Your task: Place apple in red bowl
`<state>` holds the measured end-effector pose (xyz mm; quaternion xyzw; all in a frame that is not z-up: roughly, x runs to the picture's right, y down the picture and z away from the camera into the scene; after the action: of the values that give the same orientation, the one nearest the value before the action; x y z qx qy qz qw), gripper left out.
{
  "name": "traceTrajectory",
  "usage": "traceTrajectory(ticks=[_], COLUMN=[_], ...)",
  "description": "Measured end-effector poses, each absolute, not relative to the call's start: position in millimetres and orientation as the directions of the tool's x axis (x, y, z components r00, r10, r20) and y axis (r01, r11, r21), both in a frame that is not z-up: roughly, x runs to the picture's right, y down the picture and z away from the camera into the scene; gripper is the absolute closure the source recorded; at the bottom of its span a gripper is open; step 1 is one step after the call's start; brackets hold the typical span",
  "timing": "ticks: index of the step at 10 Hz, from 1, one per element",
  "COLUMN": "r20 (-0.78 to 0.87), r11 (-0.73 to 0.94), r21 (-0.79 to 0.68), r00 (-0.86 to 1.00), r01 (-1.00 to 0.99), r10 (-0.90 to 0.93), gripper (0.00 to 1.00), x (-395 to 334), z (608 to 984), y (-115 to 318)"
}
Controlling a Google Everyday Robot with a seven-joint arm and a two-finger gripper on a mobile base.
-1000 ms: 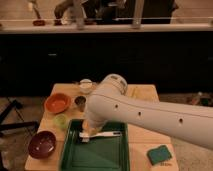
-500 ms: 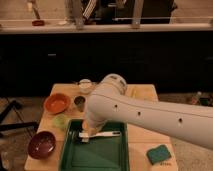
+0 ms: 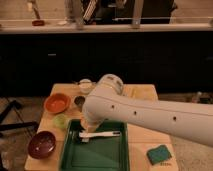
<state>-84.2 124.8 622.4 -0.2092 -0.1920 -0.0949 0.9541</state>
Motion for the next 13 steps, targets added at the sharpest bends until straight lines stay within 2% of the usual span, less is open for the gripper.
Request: traceTrajectory(ticks=[5, 13], r20=[0.450, 0.632], r11=[0.916, 0.924], r21=[-0.311, -0.264], r00=[0.888, 0.773], r01=[0.253, 0.277], r10=[-0.093, -0.051], gripper=[1.00, 1.00], x=[-126, -201], z=[661, 716], y=[89, 50])
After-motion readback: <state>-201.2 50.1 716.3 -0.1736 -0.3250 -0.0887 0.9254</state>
